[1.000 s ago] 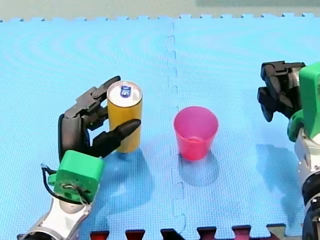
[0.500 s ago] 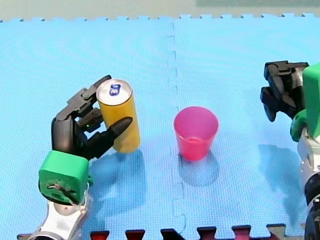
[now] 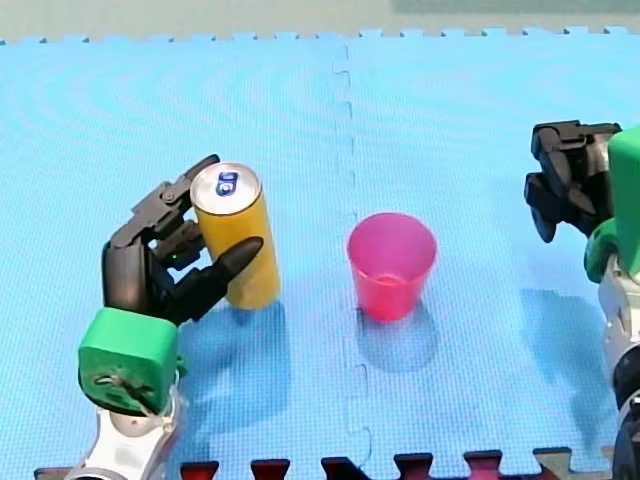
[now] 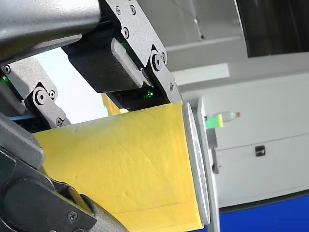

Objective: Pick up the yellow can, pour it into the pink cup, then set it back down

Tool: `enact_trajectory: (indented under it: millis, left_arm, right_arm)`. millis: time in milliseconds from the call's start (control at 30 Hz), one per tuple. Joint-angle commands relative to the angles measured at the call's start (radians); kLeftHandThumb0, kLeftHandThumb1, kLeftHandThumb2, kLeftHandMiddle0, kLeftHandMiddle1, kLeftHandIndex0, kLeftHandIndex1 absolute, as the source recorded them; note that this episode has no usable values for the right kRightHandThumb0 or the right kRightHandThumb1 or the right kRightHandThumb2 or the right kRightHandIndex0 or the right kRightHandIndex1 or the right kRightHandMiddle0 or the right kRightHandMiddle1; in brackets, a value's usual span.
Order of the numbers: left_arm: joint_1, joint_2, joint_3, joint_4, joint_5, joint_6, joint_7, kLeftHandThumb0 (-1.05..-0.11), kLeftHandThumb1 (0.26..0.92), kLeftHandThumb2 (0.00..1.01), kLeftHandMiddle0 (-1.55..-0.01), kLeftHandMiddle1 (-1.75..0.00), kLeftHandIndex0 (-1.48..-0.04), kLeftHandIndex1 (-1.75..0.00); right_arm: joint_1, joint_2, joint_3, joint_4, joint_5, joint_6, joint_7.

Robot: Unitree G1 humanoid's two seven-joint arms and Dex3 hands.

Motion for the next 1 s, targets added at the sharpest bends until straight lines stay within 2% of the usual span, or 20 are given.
enact_trajectory:
  millis: [0,267,433,733,967]
  left_arm:
    - [-0.004,0.002,-0.003,0.018,0.014,-0.017,0.016,-0.345,0.812,0.00,-1.28,0.00,-1.17,0.00]
    - [-0.026,0.022,-0.042,0.071,0.134,-0.024,0.177,-0.338,0.814,0.00,-1.28,0.00,-1.17,0.00]
    - [-0.035,0.037,-0.075,0.081,0.197,-0.011,0.269,-0.341,0.815,0.00,-1.28,0.00,-1.18,0.00]
    - [-0.047,0.039,-0.099,0.108,0.220,-0.004,0.322,-0.345,0.817,0.00,-1.28,0.00,-1.18,0.00]
    - [-0.049,0.029,-0.098,0.126,0.198,-0.022,0.309,-0.347,0.818,0.00,-1.28,0.00,-1.18,0.00]
  right_arm:
    - [0.001,-0.007,-0.001,-0.003,0.002,-0.003,0.000]
    - [0.000,-0.017,-0.006,-0.003,0.005,-0.005,0.009]
    - [0.001,-0.023,-0.002,-0.002,-0.002,-0.012,0.000]
    - [-0.005,-0.032,-0.005,-0.001,0.001,-0.011,0.000]
    - [-0.007,-0.042,0.003,-0.001,-0.010,-0.012,-0.007]
